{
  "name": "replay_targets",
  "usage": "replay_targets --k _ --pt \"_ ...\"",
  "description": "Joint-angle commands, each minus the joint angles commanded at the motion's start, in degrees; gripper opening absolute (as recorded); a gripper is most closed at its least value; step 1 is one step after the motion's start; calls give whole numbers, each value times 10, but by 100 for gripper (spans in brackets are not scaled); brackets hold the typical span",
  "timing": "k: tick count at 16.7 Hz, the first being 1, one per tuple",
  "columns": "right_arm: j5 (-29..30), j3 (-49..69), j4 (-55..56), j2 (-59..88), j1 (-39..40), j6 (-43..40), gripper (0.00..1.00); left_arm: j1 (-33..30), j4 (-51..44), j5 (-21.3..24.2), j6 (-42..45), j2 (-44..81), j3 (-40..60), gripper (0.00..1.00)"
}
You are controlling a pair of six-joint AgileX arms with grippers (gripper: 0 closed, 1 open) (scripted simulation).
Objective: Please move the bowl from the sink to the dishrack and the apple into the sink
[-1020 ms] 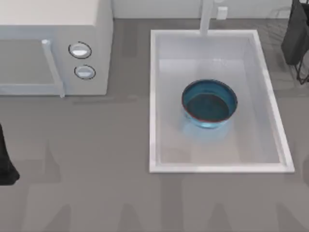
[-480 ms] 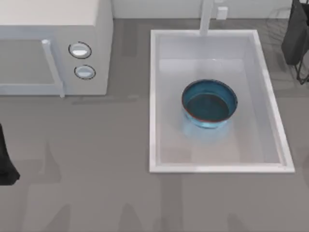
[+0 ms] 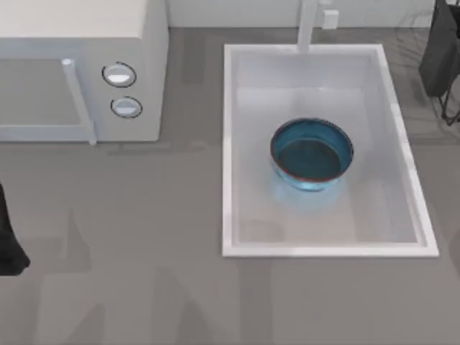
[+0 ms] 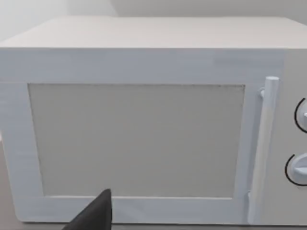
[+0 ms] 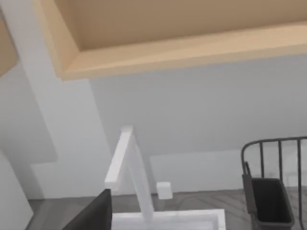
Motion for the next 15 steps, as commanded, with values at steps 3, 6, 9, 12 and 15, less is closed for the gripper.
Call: replay_targets --k 3,6,9,12,15 --pt "8 166 -88 185 34 33 100 0 0 0 0 0 0 100" --pt "17 332 -186 381 69 64 100 0 0 0 0 0 0 100" --pt "26 494 -286 575 103 93 100 0 0 0 0 0 0 100" --pt "34 641 -378 757 136 123 100 0 0 0 0 0 0 100" --pt "40 758 -456 910 166 153 100 0 0 0 0 0 0 100"
